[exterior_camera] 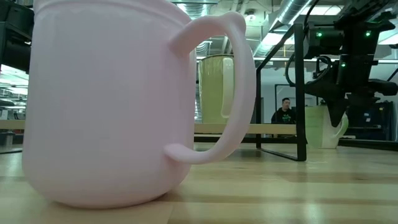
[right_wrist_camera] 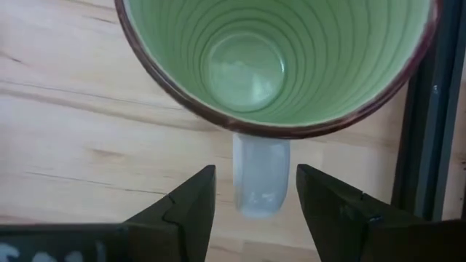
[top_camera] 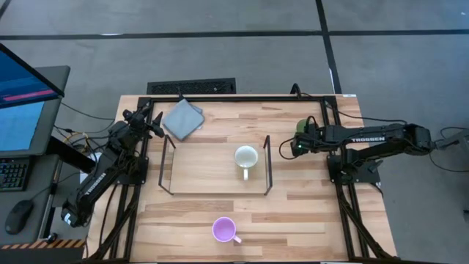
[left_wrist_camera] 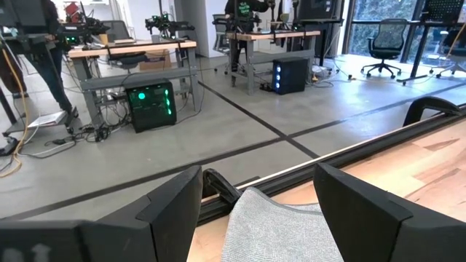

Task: Stack small to large cups/mugs on shelf
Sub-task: Put the green mug on the shelf

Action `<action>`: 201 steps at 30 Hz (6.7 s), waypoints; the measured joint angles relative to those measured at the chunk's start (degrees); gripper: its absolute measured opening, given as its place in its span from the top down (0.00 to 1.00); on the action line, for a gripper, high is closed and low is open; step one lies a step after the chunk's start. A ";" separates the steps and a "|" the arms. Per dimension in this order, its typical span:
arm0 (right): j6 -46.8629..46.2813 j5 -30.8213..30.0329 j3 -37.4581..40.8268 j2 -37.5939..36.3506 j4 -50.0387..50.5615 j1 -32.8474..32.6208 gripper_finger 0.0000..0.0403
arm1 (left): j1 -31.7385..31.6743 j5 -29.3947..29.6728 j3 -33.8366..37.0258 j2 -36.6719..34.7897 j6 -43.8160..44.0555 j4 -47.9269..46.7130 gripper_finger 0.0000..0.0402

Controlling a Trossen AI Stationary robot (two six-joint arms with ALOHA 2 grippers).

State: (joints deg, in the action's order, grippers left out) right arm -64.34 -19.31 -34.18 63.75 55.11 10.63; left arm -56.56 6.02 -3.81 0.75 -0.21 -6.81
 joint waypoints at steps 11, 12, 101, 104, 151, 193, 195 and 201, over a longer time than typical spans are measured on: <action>-0.12 -0.22 -0.02 -0.02 -0.22 0.00 0.47 | -0.01 0.00 0.00 -0.02 0.00 -0.13 0.37; -0.12 -0.22 -0.02 -0.04 -0.22 0.00 0.47 | -0.01 -0.01 0.00 -0.02 0.00 -0.13 0.37; -1.68 -0.90 -5.22 0.37 1.80 -0.11 0.83 | -0.02 -0.02 0.02 -0.02 0.46 -0.33 0.37; -1.68 -0.80 -7.20 0.36 3.40 -0.11 0.83 | -0.02 -0.02 0.02 -0.02 0.46 -0.33 0.37; 8.83 -7.84 -37.87 0.50 1.12 -8.03 0.83 | -0.02 -1.22 -0.02 -0.02 4.96 -1.25 0.37; 26.17 4.51 -85.51 48.25 7.08 -10.12 0.83 | 0.28 -2.38 0.02 2.23 4.39 -1.40 0.37; 23.85 4.45 -86.01 49.63 8.43 -10.87 0.83 | 0.28 -2.32 0.02 2.32 4.39 -1.38 0.37; 18.97 4.94 -87.76 51.45 8.46 -13.90 0.83 | 0.28 -2.26 0.02 2.19 4.40 -1.34 0.37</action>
State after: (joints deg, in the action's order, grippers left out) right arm -45.37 -14.37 -121.94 115.20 63.58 -3.26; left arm -56.27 3.76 -3.79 2.94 4.19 -8.15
